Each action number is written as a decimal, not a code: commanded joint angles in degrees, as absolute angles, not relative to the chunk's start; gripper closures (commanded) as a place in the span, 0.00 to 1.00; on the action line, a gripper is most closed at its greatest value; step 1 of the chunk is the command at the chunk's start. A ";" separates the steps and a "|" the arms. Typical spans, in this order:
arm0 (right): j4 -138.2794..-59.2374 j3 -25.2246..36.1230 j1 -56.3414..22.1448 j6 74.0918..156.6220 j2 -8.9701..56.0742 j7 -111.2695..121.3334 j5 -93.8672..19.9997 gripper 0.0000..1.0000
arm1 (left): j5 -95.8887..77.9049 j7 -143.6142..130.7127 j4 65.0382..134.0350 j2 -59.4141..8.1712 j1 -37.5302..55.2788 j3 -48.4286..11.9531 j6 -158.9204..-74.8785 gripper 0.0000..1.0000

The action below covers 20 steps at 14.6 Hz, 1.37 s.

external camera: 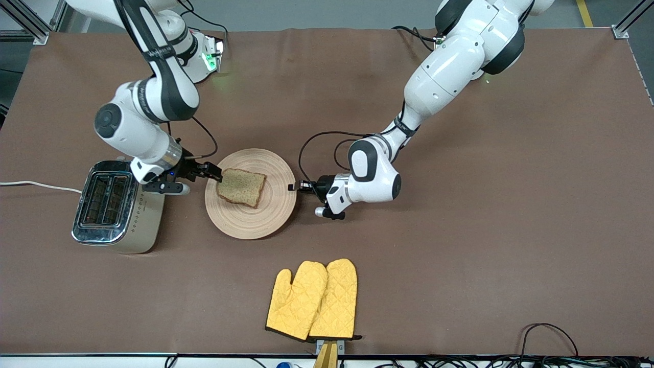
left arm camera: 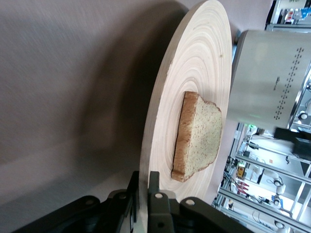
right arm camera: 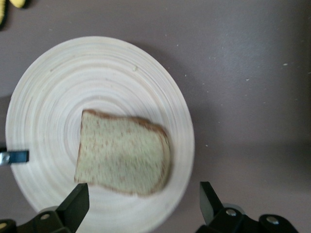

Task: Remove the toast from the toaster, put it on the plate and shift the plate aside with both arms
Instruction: 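Slide the plate away with the left gripper while the right gripper withdraws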

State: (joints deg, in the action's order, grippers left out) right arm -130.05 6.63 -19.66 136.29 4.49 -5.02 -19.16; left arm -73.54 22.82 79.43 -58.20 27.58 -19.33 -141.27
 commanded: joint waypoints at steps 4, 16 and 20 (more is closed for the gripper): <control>-118.96 6.24 -10.21 114.66 -7.03 -4.40 -7.56 0.00 | -68.21 24.96 86.83 -50.11 18.74 -19.51 -137.74 1.00; -95.71 5.89 -5.36 97.65 -4.48 -0.26 7.82 0.00 | -46.78 38.04 90.79 -42.54 -22.55 -19.60 -100.12 1.00; -95.97 6.33 -3.44 98.17 -4.48 -0.26 4.86 0.00 | -39.74 42.27 90.62 -45.43 -32.67 -19.60 -98.09 1.00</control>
